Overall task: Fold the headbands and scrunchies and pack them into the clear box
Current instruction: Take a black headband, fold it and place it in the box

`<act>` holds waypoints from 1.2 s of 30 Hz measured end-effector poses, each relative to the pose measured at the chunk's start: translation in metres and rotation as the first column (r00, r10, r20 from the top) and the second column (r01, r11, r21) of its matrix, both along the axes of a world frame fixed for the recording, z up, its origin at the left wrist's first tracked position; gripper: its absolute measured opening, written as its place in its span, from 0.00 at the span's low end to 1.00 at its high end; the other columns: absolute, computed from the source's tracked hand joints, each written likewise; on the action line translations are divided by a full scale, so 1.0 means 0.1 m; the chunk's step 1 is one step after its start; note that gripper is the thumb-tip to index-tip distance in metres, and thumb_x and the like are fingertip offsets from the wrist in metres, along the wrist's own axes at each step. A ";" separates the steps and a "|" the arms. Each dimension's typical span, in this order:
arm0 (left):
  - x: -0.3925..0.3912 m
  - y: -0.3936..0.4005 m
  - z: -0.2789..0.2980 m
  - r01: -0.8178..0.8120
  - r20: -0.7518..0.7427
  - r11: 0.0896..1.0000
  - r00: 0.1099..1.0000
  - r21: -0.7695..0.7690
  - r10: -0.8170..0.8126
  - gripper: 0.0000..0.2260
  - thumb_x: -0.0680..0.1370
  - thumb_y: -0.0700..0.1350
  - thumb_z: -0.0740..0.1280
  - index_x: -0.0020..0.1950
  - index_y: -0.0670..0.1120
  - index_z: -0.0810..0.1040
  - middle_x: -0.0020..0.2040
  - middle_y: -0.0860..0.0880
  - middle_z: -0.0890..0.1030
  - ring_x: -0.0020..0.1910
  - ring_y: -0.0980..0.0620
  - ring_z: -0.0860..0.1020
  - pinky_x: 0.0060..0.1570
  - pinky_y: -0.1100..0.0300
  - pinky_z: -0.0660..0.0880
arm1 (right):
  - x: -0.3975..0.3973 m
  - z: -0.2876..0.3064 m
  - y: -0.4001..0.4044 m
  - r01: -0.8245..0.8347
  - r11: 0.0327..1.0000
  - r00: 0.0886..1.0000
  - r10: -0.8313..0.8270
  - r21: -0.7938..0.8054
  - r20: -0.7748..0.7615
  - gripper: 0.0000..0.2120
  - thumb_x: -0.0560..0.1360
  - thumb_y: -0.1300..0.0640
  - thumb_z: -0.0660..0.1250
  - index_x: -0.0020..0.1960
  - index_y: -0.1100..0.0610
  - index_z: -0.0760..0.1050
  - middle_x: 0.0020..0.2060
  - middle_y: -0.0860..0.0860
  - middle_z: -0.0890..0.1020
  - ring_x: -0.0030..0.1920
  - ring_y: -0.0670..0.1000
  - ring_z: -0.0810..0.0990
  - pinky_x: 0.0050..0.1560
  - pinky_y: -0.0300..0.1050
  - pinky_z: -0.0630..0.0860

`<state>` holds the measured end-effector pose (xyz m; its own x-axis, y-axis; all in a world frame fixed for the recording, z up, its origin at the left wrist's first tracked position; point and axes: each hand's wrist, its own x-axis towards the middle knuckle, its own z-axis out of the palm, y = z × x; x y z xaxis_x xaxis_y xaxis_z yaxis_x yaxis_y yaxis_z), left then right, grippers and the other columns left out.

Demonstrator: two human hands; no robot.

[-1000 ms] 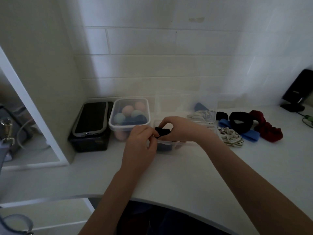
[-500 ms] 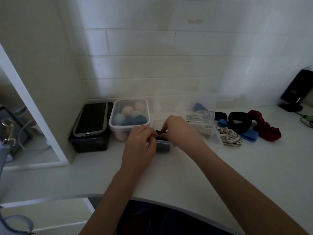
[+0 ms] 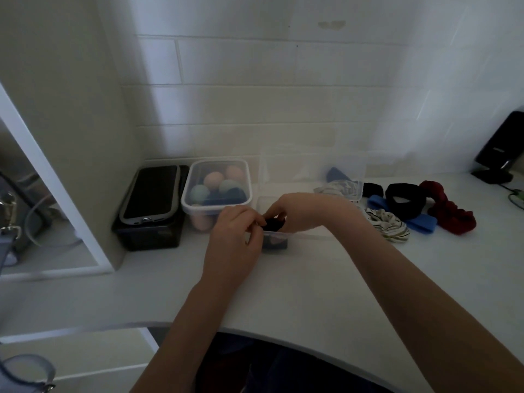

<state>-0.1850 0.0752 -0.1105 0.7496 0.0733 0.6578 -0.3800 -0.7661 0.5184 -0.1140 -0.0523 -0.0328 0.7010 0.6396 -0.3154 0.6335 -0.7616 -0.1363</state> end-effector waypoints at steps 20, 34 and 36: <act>-0.02 -0.02 0.00 -0.011 0.022 1.000 1.000 -0.027 0.012 0.08 0.71 0.40 0.59 0.39 0.41 0.78 0.38 0.45 0.79 0.42 0.51 0.74 0.47 0.67 0.67 | 0.04 -0.21 -0.20 0.115 0.934 0.992 -0.128 0.339 0.013 0.12 0.72 0.55 0.69 0.53 0.57 0.82 0.49 0.58 0.85 0.52 0.57 0.82 0.56 0.54 0.77; -0.02 -0.03 0.02 -0.032 0.071 0.999 0.997 -0.023 0.033 0.07 0.70 0.34 0.63 0.41 0.41 0.80 0.40 0.47 0.80 0.44 0.53 0.74 0.50 0.74 0.65 | 0.02 -0.14 -0.42 0.237 0.749 0.955 -0.296 0.619 -0.008 0.18 0.68 0.56 0.75 0.57 0.58 0.80 0.52 0.52 0.83 0.50 0.48 0.81 0.50 0.37 0.75; -0.02 -0.02 0.04 -0.018 0.095 1.000 0.995 -0.026 0.020 0.08 0.69 0.32 0.63 0.41 0.42 0.80 0.41 0.47 0.80 0.44 0.53 0.74 0.51 0.75 0.65 | 0.04 -0.09 -0.58 0.254 0.647 0.926 -0.378 0.719 0.013 0.12 0.70 0.58 0.73 0.53 0.59 0.82 0.47 0.52 0.85 0.44 0.45 0.81 0.47 0.33 0.74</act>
